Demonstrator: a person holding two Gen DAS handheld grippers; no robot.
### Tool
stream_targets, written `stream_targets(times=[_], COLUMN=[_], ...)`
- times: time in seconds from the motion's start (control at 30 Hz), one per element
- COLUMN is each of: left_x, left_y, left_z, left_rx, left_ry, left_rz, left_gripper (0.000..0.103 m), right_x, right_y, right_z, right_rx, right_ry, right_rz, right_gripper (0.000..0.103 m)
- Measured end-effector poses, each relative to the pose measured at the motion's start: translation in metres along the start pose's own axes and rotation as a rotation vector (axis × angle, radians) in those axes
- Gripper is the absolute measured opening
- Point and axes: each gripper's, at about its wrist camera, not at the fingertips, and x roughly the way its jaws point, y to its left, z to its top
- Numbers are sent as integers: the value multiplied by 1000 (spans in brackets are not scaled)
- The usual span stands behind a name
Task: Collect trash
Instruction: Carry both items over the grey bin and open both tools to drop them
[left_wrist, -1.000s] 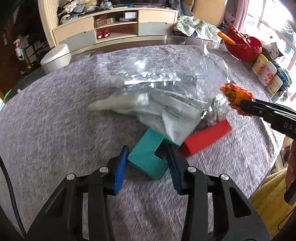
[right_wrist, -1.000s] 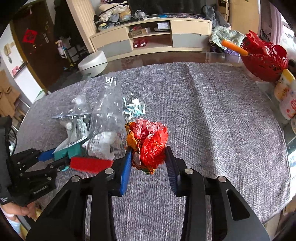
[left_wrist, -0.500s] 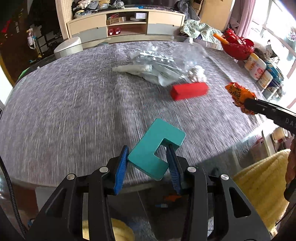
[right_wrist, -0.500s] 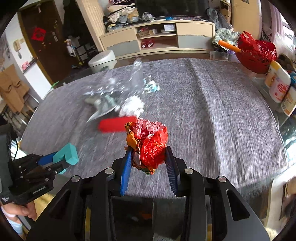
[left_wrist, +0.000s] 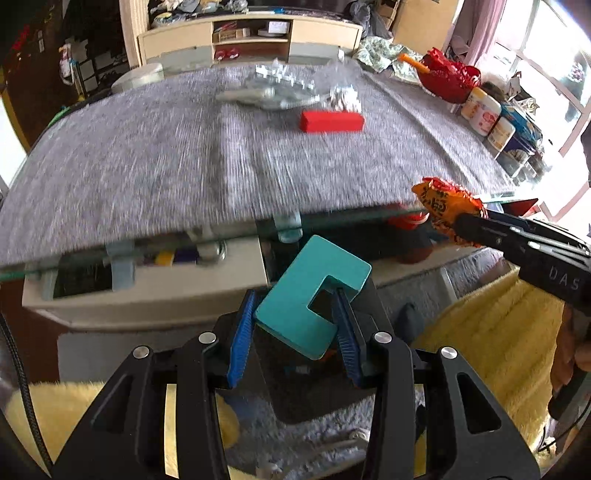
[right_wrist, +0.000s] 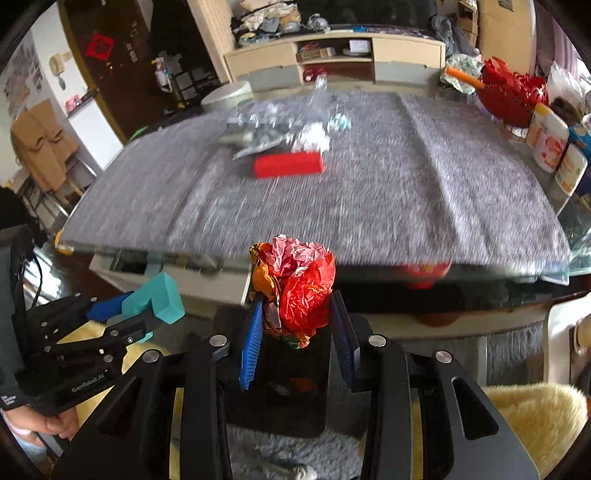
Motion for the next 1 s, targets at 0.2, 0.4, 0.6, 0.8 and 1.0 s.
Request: stream_targets(times=[0.2, 0.4, 0.6, 0.8, 1.0], left_x=[21, 51, 76, 85, 86], left_y=[-2, -5, -10, -15, -12], left_z=[-31, -49, -58, -59, -56], left_rx=[-21, -32, -37, -22, -22], left_ry=[73, 157, 225, 247, 240], left_rz=[-22, -32, -59, -52, -42], left_gripper=[40, 40, 40, 40, 60], right_x=[28, 61, 77, 87, 89], right_y=[4, -2, -4, -1, -2], right_z=[-31, -51, -58, -58, -51], right_rx=[-12, 25, 34, 29, 36], right_ry=[88, 179, 221, 250, 247], right_rz=[-9, 16, 21, 32, 28], right_gripper=[36, 36, 36, 39, 47])
